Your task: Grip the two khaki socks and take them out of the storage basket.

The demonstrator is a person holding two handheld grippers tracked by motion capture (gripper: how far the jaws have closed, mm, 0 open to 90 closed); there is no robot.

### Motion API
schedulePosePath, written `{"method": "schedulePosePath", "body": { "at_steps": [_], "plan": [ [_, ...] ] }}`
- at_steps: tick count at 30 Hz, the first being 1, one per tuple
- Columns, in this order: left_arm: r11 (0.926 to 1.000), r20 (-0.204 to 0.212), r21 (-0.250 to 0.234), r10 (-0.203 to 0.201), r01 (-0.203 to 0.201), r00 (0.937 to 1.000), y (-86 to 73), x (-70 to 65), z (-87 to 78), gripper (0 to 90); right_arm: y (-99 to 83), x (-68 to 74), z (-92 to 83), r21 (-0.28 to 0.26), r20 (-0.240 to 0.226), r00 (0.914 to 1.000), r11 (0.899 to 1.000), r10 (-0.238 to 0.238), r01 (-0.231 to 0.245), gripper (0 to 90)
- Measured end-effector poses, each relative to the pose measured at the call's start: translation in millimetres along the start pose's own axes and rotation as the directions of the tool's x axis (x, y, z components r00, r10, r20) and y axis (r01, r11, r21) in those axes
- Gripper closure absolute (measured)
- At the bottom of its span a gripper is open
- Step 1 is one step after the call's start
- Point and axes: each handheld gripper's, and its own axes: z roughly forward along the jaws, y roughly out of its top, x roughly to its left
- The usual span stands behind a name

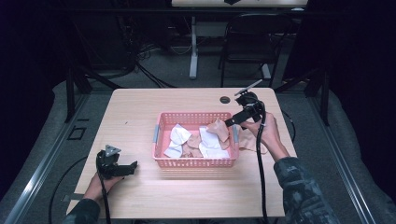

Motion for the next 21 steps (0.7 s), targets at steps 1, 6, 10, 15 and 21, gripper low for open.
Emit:
{"method": "schedulePosePath", "body": {
  "at_steps": [1, 6, 10, 15, 21],
  "plan": [
    [1.0000, 0.001, 0.001, 0.000, 0.000, 1.0000, 0.0, 0.0, -0.1, 0.4, 2.4, 1.8, 1.7, 0.006, -0.001, 1.0000, 1.000, -0.006, 0.006, 0.1],
    [1.0000, 0.005, 0.006, 0.001, -0.001, 1.0000, 0.2, 0.3, -0.5, 0.4, 14.3, 11.9, 13.8, 0.013, -0.045, 0.9989, 1.000, -0.014, 0.014, 0.8],
    [1.0000, 0.005, 0.005, 0.002, -0.002, 1.0000, 0.2, 0.3, -0.4, 0.4, 24.5, 19.6, 30.5, 0.045, -0.062, 0.9977, 0.999, -0.028, 0.031, 3.4],
    [1.0000, 0.005, 0.005, 0.000, 0.000, 1.0000, 0.2, 0.2, -0.4, 0.4, 32.6, 23.8, 46.9, 0.071, -0.067, 0.9976, 0.997, -0.021, 0.026, 16.2],
    [1.0000, 0.006, 0.005, 0.001, -0.001, 1.0000, 0.2, 0.3, -0.4, 0.4, 36.4, 21.7, 65.6, 0.123, -0.042, 0.9991, 0.992, 0.003, 0.002, 40.1]
  ]
}}
